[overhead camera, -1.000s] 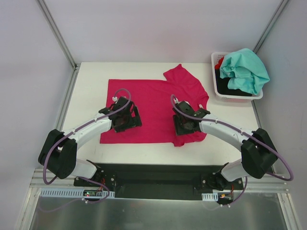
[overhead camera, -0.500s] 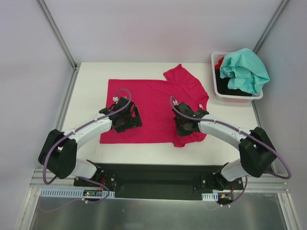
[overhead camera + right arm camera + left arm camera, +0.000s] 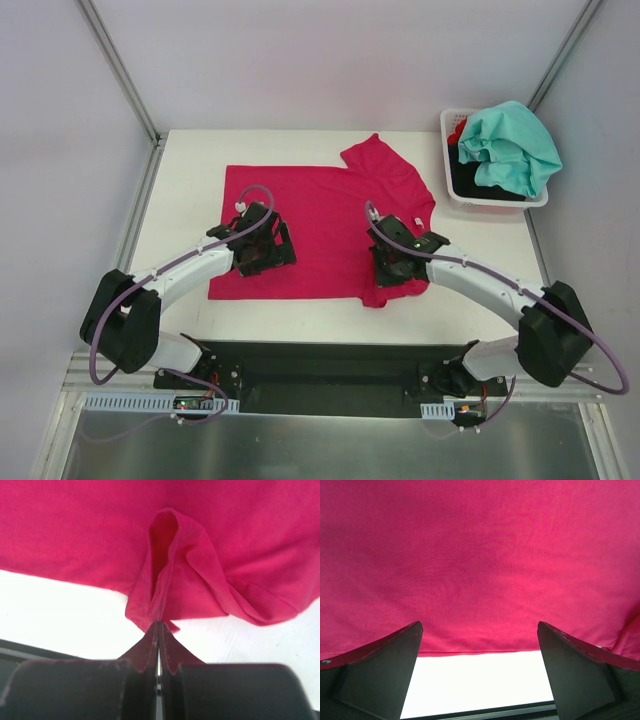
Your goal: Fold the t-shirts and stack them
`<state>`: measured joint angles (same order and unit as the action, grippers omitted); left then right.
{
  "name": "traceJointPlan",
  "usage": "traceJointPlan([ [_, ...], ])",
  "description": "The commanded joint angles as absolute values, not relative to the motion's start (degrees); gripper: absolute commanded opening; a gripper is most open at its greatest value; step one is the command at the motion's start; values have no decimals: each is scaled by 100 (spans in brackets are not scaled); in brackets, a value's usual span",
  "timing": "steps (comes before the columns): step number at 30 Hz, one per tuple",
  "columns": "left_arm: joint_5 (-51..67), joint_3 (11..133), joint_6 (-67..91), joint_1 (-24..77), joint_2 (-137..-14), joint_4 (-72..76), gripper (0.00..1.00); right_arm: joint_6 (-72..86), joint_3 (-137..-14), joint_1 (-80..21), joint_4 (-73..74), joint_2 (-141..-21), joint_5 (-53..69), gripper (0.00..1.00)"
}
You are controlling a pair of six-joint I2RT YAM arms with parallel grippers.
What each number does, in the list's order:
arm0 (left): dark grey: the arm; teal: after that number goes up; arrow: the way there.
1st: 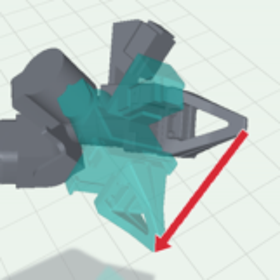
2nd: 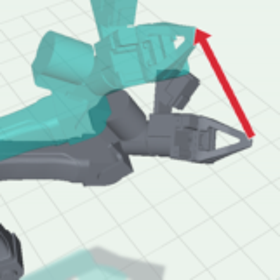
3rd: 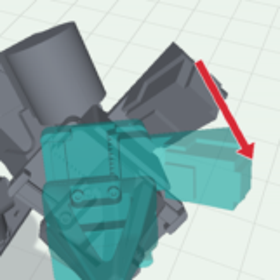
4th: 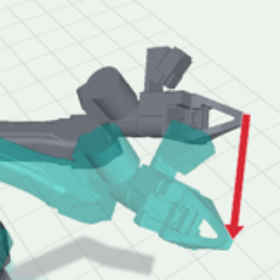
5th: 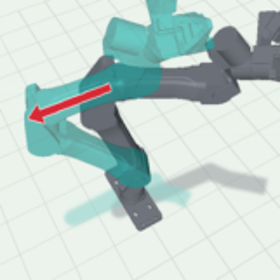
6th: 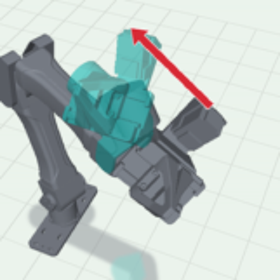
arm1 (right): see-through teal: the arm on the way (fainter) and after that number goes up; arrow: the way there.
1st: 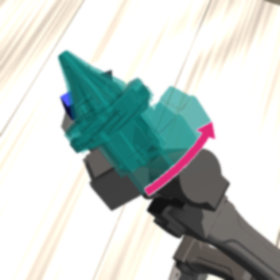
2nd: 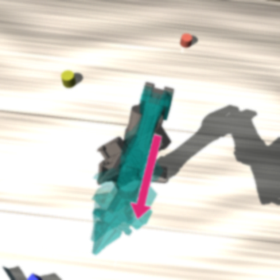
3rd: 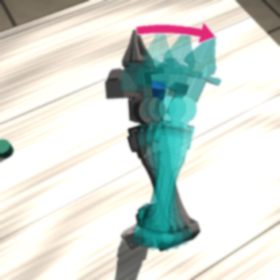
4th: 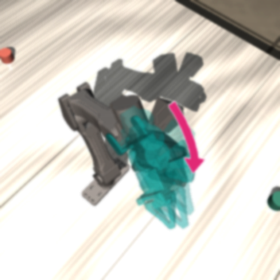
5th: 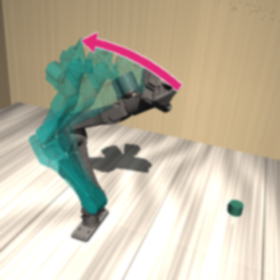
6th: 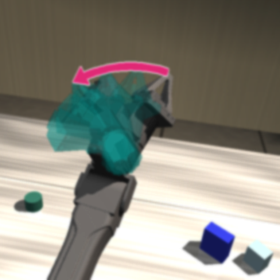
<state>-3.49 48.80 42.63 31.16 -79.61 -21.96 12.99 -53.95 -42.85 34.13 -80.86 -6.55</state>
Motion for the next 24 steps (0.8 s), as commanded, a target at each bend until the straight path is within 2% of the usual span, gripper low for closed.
traceJointPlan([
  [1, -316, 4948, 4263, 3164, -7980, -2259, 99, 1538, -5256, -4377, 3946, -7331, -905, 1],
  [17, -316, 4571, 4403, 3349, -7743, -1995, 99, 2856, -4659, -5571, 4886, -6196, -1336, 1],
  [20, -316, 4535, 4412, 3384, -7717, -1969, 99, 3023, -4579, -5818, 4939, -6205, -1432, 6],
  [23, -325, 4518, 4421, 3410, -7682, -1942, 99, 3085, -4737, -5985, 5018, -6337, -1599, 21],
  [24, -325, 4518, 4430, 3419, -7682, -1942, 99, 3076, -4842, -6038, 5027, -6415, -1661, 22],
])
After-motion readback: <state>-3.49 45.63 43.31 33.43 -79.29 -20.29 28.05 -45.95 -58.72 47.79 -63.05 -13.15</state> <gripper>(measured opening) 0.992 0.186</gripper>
